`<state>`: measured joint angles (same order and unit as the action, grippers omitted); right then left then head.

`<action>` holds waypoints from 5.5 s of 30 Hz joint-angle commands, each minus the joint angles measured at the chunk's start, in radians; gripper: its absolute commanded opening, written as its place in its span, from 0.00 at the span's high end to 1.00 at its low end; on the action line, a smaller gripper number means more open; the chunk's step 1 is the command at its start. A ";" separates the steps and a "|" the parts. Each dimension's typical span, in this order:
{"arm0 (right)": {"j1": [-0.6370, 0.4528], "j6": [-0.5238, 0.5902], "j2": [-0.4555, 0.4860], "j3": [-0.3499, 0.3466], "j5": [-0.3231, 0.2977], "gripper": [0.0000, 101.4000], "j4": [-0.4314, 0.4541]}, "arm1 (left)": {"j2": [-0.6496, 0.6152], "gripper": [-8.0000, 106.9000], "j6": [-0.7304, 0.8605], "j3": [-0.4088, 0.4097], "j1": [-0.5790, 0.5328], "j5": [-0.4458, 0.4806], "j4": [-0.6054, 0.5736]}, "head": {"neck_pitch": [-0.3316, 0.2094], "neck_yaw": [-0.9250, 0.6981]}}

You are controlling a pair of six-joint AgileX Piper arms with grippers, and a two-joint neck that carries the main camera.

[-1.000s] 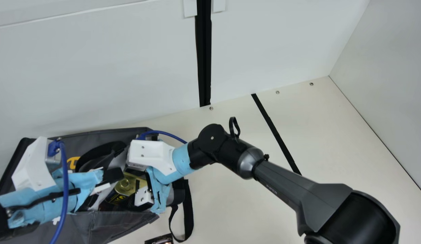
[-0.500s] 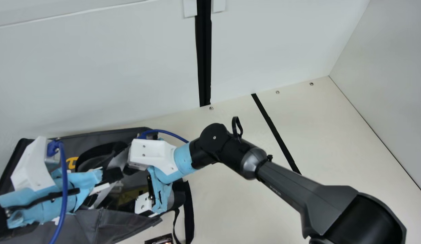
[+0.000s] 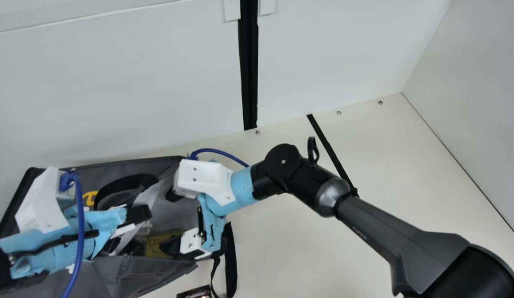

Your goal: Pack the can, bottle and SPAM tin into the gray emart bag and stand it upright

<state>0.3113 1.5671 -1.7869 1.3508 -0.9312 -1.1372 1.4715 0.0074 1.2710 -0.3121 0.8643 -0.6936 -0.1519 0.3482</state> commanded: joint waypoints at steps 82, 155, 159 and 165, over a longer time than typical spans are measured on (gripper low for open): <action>-0.897 -0.401 0.660 -0.212 0.044 0.06 0.398 | 0.000 1.00 0.000 0.000 0.000 0.000 0.000 | -0.023 0.001; -0.778 -1.409 0.724 0.115 -0.289 0.06 1.143 | 0.000 1.00 0.000 0.000 0.000 0.000 0.000 | -0.023 0.001; -0.762 -1.392 0.716 0.112 -0.289 0.06 1.108 | 0.000 1.00 0.000 0.000 0.000 0.000 0.000 | -0.023 0.001; -0.736 -1.358 0.699 0.105 -0.289 0.06 1.061 | 0.000 1.00 0.000 0.000 0.000 0.000 0.000 | -0.023 0.001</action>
<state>-0.4285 0.2032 -1.0852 1.4561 -1.2195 -0.0666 1.4715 0.0074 1.2710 -0.3121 0.8643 -0.6936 -0.1519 0.3482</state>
